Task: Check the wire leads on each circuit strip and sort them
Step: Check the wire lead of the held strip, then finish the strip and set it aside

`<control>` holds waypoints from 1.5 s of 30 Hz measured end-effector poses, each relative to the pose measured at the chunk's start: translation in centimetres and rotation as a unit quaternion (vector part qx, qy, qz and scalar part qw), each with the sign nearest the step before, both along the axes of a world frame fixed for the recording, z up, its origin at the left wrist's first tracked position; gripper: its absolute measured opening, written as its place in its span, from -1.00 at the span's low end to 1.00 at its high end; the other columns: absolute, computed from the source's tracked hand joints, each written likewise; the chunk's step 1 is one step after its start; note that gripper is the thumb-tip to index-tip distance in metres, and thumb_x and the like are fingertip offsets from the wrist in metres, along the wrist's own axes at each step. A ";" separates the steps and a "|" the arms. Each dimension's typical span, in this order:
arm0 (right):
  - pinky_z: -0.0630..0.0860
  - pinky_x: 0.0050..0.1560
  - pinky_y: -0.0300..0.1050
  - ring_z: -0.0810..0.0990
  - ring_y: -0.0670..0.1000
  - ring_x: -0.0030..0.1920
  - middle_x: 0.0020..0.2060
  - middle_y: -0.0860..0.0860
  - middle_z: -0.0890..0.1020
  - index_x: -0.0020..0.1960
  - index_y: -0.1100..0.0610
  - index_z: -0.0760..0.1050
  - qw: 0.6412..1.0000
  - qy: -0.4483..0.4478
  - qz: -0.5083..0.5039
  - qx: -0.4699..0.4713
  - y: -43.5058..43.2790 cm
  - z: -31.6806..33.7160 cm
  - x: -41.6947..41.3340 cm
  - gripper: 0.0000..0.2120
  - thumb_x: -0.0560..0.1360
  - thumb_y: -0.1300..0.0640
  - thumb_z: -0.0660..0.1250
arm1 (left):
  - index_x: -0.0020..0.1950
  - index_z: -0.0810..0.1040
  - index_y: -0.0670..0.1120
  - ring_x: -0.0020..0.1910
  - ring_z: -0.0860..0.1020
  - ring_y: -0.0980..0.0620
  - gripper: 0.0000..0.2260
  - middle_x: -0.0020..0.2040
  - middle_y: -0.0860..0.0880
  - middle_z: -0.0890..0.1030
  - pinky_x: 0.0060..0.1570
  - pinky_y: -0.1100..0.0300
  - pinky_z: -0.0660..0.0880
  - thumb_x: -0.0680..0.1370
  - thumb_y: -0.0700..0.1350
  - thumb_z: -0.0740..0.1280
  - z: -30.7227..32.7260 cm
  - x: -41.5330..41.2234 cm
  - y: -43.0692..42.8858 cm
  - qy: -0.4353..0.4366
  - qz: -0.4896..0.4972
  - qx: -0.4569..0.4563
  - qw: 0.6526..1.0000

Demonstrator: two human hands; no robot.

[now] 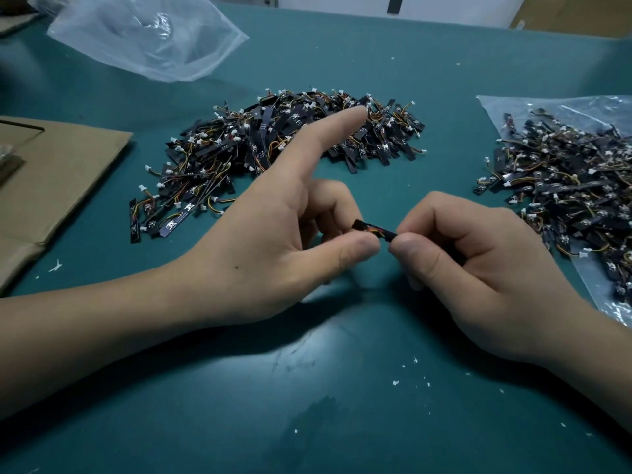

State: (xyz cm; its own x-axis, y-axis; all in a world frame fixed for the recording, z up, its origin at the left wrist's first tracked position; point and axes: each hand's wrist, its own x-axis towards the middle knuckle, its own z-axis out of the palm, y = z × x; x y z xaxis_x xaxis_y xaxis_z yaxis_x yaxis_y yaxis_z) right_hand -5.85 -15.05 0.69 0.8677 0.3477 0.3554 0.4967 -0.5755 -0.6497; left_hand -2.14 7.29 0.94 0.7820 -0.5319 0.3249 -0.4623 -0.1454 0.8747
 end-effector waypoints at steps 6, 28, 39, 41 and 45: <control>0.38 -0.40 -0.21 0.48 -0.03 -0.42 -0.42 -0.03 0.54 -0.12 -0.02 0.50 1.000 -0.027 0.000 -0.001 0.0 -0.2 -0.1 -0.83 0.62 -0.04 0.28 | 0.38 0.43 0.06 -0.33 0.63 0.05 -0.44 -0.25 -0.03 0.70 -0.22 0.09 0.61 0.45 -0.14 0.57 0.1 0.2 -0.2 0.083 -0.034 0.019 0.996; 0.38 -0.41 -0.05 0.43 0.02 -0.48 -0.51 0.04 0.46 -0.26 0.05 0.47 1.000 0.008 0.028 -0.007 -0.1 -0.1 -0.1 -0.72 0.61 0.02 0.21 | -0.06 0.64 -0.03 -0.27 0.69 -0.02 -0.90 -0.21 0.13 0.73 -0.26 -0.03 0.58 0.62 -0.10 0.36 0.3 -0.1 -0.1 -0.009 0.002 0.092 0.996; 0.38 -0.41 0.00 0.43 0.03 -0.49 -0.52 0.05 0.46 -0.30 0.05 0.45 0.999 0.019 0.047 -0.018 -0.2 -0.1 0.0 -0.68 0.61 0.00 0.22 | -0.06 0.62 -0.05 -0.21 0.70 0.07 -0.90 -0.23 0.12 0.71 -0.21 0.06 0.58 0.63 -0.13 0.34 0.4 -0.2 0.0 -0.056 0.001 0.098 0.994; 0.38 -0.41 0.01 0.42 0.04 -0.49 -0.52 0.06 0.46 -0.31 0.07 0.44 0.999 0.019 0.047 -0.019 -0.2 -0.1 0.1 -0.66 0.61 0.01 0.21 | -0.06 0.62 -0.05 -0.22 0.69 0.07 -0.90 -0.24 0.12 0.71 -0.23 0.04 0.57 0.63 -0.12 0.34 0.4 -0.3 0.0 -0.059 0.001 0.103 0.993; 0.38 -0.39 0.01 0.41 0.05 -0.47 -0.51 0.07 0.44 -0.32 0.11 0.44 0.998 0.031 0.053 -0.021 -0.2 -0.1 0.1 -0.64 0.61 0.00 0.20 | -0.06 0.62 -0.05 -0.23 0.69 0.09 -0.91 -0.24 0.13 0.71 -0.21 0.08 0.58 0.63 -0.13 0.34 0.4 -0.3 0.0 -0.066 -0.002 0.109 0.992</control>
State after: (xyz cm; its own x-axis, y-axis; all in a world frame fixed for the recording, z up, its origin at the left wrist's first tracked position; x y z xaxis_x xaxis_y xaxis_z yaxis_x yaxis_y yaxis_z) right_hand -5.78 -15.27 0.63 0.8449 0.4530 0.2846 0.5159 -0.5490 -0.6576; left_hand -2.40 7.31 1.35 0.7382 -0.6036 0.3012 -0.5718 -0.3229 0.7542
